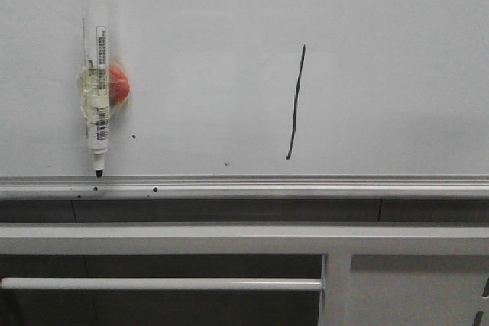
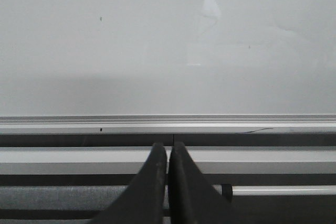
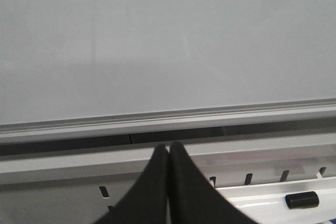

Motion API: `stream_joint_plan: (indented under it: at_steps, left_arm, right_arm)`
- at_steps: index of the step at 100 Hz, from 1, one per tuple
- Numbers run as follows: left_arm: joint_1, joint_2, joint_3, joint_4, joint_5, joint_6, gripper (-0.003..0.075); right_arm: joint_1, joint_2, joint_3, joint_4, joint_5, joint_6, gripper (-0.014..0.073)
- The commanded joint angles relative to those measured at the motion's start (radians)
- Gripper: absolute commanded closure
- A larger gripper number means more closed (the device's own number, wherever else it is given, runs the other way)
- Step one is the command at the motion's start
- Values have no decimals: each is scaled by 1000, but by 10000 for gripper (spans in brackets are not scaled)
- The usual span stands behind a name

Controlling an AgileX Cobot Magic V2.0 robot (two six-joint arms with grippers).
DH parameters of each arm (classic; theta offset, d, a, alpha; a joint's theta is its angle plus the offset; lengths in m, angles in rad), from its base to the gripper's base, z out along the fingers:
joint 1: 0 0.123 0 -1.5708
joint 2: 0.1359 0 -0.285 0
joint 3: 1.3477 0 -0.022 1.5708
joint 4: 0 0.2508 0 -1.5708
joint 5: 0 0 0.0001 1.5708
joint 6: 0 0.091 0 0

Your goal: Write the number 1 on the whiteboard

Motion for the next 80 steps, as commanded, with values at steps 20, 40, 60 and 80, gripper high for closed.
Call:
stream_joint_plan:
  at_steps: [20,40,60,80]
  left_arm:
    - [-5,-24,6,-1,-69,-3,741]
    - [-5,-24,6,-1,-69,-3,741]
    - [-5,-24,6,-1,-69,-3,741]
    - [-5,-24,6,-1,-69,-3,741]
  right_arm:
    - [-7,-19,26,9,-11,-37,658]
    - [-7,-19,26,9,-11,-37,658]
    - [-7,-19,26,9,-11,-37,658]
    - [-7,-17,26,9,-11,-37,658]
